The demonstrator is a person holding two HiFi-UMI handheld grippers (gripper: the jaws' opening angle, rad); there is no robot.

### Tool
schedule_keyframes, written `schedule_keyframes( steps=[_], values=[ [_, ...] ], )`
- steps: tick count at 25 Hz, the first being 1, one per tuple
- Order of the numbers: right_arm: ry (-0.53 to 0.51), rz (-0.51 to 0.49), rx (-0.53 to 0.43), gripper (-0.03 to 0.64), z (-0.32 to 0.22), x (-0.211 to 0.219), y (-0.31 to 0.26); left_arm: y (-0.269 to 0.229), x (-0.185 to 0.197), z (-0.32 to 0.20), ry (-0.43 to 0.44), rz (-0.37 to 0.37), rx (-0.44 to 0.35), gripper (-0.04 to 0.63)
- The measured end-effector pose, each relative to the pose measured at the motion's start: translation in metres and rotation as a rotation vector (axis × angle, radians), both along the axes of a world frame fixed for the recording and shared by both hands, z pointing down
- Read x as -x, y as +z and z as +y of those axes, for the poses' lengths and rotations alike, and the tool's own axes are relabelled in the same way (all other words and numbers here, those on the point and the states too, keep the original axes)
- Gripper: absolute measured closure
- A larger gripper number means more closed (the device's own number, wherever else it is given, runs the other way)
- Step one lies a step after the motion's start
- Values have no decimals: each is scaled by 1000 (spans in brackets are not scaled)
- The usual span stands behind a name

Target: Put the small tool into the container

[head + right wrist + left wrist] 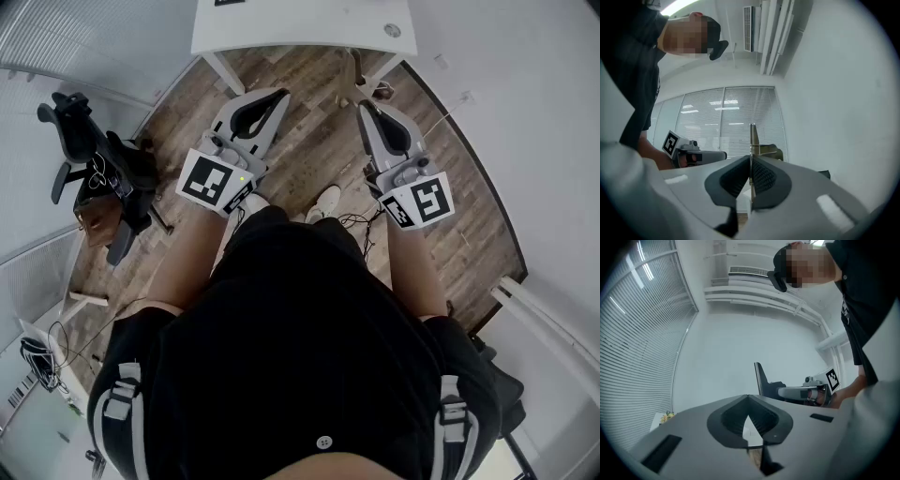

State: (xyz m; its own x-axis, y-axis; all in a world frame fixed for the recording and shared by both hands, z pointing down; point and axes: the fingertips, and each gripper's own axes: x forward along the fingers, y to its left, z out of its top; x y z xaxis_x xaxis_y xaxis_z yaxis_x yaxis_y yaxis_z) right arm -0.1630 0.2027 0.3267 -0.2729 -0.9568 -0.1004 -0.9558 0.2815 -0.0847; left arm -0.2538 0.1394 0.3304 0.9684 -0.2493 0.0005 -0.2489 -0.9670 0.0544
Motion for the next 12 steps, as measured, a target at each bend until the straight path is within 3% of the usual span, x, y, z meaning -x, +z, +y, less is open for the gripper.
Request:
schedule_keyframes(
  steps=[12],
  values=[
    [-23, -27, 12, 603, 15, -23, 3, 3, -28, 24, 1, -11, -17, 588]
  ],
)
